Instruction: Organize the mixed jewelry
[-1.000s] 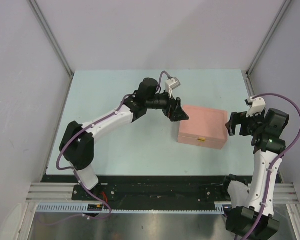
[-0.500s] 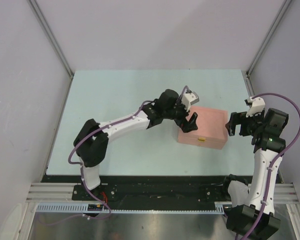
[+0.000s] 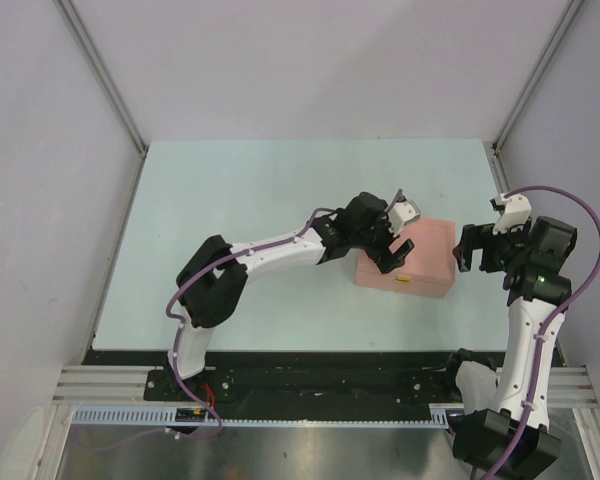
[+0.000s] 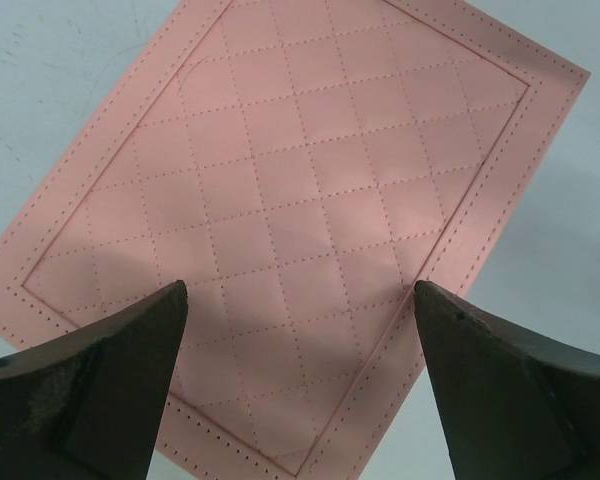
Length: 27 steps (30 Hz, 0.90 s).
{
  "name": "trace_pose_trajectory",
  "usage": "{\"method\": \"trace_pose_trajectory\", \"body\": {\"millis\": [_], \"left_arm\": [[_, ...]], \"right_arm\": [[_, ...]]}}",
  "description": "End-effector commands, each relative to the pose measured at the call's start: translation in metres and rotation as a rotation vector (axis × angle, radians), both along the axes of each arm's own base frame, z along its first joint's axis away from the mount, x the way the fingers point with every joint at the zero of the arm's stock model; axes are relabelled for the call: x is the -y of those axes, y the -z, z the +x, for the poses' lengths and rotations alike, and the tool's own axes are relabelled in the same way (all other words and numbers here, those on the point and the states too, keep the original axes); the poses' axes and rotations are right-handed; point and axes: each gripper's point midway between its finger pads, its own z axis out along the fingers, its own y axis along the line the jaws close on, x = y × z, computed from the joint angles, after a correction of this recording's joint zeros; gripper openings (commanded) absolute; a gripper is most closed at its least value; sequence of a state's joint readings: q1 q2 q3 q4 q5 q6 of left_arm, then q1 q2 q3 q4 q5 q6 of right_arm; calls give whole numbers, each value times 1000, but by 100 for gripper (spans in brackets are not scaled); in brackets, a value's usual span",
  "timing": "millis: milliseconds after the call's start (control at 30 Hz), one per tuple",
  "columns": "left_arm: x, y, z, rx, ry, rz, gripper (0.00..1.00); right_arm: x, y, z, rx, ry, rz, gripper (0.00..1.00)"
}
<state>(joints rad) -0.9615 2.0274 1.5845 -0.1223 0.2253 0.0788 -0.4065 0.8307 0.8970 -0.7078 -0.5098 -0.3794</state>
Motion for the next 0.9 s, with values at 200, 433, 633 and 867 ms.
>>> {"method": "trace_pose_trajectory", "body": {"millis": [200,433,633,867], "left_arm": [[-5,34,-11,78,-16,88,100],[-4,54,-29,90,-1,131,100],[-10,40,-29,100,-26,110,100],[-27,-32,-17,159,-93,15,100]], "right_arm": [[6,-5,4,14,16,-22,100],[9,-2,3,9,27,-37,100],[12,-5,2,21,38,-57,100],[20,-13,9,52,94,-60,100]]}}
